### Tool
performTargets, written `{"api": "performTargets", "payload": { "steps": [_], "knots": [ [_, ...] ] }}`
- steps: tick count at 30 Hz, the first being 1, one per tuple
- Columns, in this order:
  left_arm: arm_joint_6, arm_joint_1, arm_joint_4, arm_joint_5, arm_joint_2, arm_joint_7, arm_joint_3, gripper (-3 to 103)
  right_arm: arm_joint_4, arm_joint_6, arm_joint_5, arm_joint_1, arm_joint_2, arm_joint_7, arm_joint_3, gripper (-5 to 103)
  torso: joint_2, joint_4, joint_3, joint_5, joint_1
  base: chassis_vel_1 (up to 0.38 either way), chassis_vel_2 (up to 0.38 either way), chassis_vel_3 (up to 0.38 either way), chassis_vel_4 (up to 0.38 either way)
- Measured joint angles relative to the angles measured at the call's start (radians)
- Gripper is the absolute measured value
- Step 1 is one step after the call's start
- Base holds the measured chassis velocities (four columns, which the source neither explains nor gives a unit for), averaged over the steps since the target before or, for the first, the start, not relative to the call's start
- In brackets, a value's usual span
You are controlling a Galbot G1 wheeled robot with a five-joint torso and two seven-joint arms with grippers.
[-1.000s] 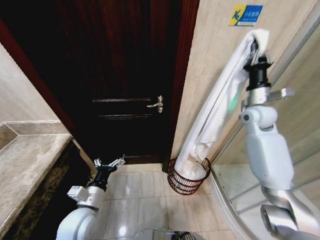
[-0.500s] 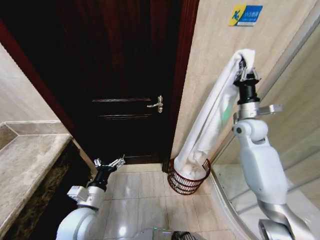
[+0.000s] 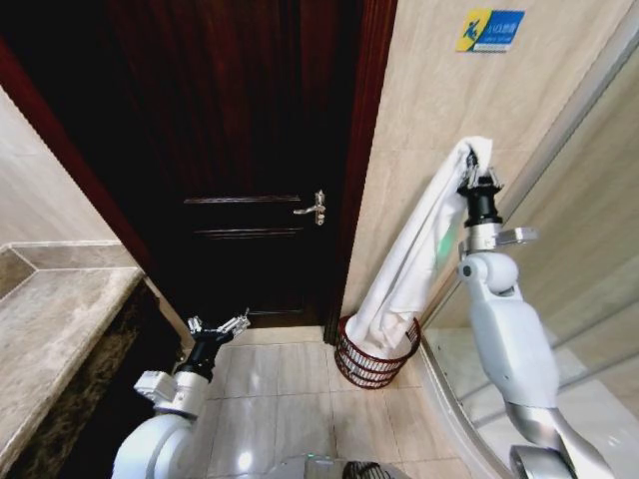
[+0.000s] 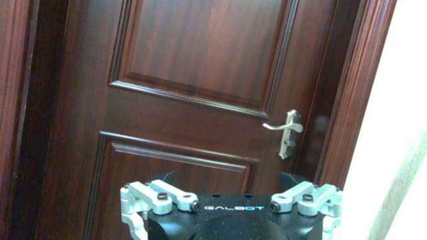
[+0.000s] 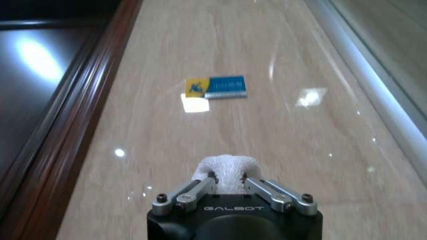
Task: Discard the used towel into the hamper.
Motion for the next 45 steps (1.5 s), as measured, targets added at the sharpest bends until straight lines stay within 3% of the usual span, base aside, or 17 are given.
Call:
{"api": "performTargets", "payload": {
  "steps": [28,45],
  "knots": [
    [0.000,0.000,0.000,0.000,0.000,0.000,0.000,100,-0.233,0.153,-0.050,-0.106,0.099,-0.119,-0.019,7,0.000,0.0000,0.000,-0.0003,0.000,0.000,0.000,0.000,0.000],
    [0.000,0.000,0.000,0.000,0.000,0.000,0.000,100,-0.231,0.179,-0.070,-0.293,0.148,-0.161,0.014,7,0.000,-0.0001,0.000,-0.0002,0.000,0.000,0.000,0.000,0.000]
  ]
}}
